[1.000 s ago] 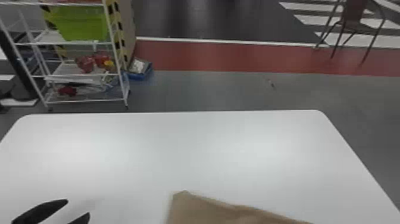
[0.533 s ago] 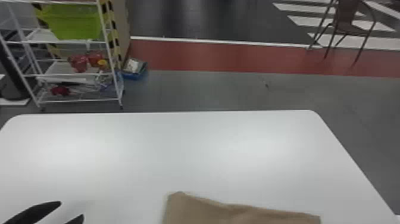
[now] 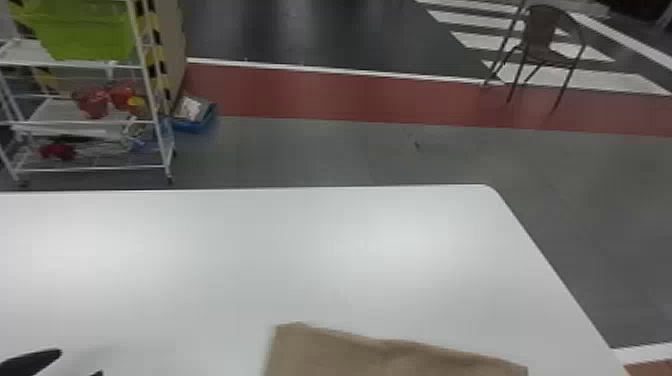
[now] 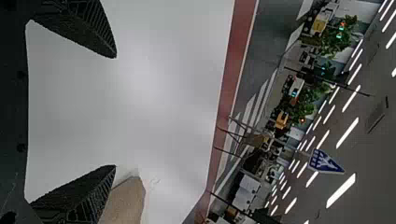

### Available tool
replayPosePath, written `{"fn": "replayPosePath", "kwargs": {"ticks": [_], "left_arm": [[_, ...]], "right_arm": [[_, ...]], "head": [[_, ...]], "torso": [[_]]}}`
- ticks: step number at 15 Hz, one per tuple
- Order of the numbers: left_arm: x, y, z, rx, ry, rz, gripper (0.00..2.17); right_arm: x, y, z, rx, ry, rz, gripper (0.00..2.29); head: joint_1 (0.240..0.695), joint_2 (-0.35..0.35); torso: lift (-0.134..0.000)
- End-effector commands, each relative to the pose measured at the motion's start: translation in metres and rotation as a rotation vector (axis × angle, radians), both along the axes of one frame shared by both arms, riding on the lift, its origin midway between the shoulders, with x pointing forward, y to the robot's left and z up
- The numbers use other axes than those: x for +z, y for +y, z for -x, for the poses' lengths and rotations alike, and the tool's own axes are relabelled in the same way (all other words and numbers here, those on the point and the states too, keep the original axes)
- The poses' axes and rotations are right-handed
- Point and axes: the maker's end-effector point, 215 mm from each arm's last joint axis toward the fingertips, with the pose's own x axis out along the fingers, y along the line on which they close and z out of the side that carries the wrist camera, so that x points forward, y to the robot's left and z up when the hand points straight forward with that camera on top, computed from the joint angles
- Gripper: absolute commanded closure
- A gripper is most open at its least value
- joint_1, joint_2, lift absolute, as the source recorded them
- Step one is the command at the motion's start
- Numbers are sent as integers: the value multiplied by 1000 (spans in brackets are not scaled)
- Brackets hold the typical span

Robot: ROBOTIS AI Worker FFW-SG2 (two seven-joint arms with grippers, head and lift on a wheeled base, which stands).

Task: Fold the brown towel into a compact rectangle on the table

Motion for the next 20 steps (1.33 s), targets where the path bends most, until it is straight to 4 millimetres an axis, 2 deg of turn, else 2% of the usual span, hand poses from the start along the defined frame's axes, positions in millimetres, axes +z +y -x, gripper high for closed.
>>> {"fn": "replayPosePath", "kwargs": {"ticks": [1,3,4,6,7,9,12,14,17,20], "left_arm": [[2,-2,0,-2,-4,2,29],[3,-2,-1,-3,-6,1,29],[4,-2,-1,-3,-8,-2,29],[5,-2,-1,-4,-11,-3,29],[5,-1,-1,-1,-11,-4,29],[3,-1,-1,-2,-7,-4,29],[-1,-7,-1,-8,1,-1,29],[-1,-7,-1,-9,2,0,29],[-2,-6,0,-9,3,1,29],[-1,-4,0,-6,1,-1,29]], "right_arm": [[-7,11,-4,23,11,-5,1612],[-3,15,-5,31,1,-5,1609],[8,12,-7,25,-25,-9,1612],[51,3,0,5,-111,-40,1612],[51,2,7,10,-107,-34,1612],[36,-7,14,-7,-67,-27,1612],[-5,-22,24,-23,38,24,1612],[-15,-24,18,-31,50,17,1612],[-21,-10,16,-3,60,6,1605],[-16,-10,16,-1,49,11,1605]], "head": [[695,-207],[695,-193],[695,-187],[695,-180],[695,-187],[695,-199],[695,-237],[695,-262],[695,-266],[695,-245]], "torso": [[-122],[-122],[-122],[-122],[-122],[-122],[-122],[-122],[-122],[-122]]}}
